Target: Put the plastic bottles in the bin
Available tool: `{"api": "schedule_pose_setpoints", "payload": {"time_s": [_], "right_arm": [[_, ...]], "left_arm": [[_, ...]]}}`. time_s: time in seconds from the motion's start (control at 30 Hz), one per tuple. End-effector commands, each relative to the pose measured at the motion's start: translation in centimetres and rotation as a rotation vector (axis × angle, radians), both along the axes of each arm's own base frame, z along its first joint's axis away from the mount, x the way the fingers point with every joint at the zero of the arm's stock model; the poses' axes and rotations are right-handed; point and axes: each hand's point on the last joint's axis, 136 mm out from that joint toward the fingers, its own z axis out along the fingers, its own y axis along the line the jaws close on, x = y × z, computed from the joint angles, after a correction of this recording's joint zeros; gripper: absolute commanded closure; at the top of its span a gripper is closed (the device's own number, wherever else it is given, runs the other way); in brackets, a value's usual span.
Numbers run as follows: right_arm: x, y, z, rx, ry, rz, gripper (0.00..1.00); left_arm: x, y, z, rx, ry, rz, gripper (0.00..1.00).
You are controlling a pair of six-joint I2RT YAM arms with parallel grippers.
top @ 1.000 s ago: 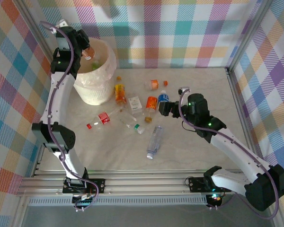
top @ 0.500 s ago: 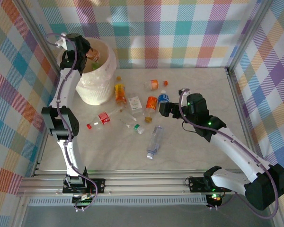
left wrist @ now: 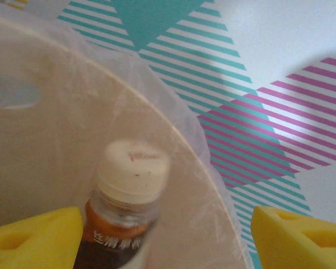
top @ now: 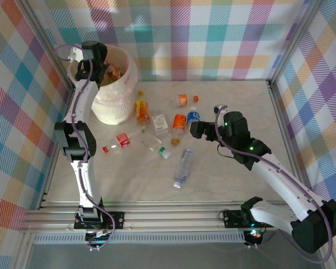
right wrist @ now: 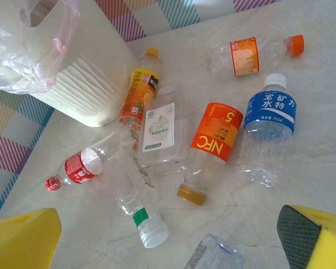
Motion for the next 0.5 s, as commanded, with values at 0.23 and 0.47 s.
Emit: {"api": "schedule_pose_setpoints", "payload": {"time_s": [0.23,0.47], "right_arm": [[-0.3,-0.1,0.8,0.030,-0.006,-0.004,0.00],[-0.2,0.0,0.6,0.025,-0.003,-0.003,0.00]], "left_arm": [[-3.0,-0.3,6.5,0.056,-0.092,-0.048,0.13],[-6.5,-2.4,9.4,0.067,-0.207,-0.113,0.05]]}}
